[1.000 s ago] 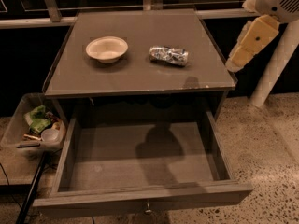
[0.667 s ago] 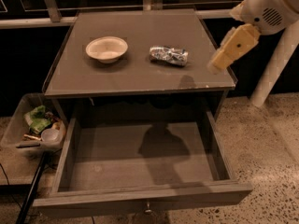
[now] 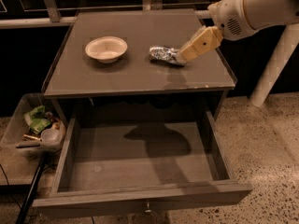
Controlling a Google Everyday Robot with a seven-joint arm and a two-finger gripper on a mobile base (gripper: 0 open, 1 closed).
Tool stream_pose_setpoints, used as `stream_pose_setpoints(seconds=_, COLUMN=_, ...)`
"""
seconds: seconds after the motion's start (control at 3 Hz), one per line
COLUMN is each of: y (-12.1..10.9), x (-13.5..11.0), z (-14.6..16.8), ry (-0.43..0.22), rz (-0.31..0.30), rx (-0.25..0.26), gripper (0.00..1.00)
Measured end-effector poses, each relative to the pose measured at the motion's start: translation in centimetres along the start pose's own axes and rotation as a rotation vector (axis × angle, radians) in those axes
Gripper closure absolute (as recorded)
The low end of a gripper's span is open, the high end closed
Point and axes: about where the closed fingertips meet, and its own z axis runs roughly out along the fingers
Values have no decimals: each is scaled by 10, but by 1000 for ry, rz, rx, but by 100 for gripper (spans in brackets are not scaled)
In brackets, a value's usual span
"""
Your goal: Place redbull can into top drawer
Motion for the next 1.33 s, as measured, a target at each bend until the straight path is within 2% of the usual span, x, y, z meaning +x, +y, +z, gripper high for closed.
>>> stream_pose_setpoints(seconds=0.33, y=2, x=-5, z=10, ry=0, rz=-17, rx=-3, gripper=0)
stream_pose_setpoints(seconds=0.67, y=1, x=0, z=41, ry=-7, rz=-53, rx=-44, gripper=0)
stream_pose_setpoints(seconds=1.33, y=-16, x=33, z=86, ry=-2, rz=-72, rx=-99, gripper=0)
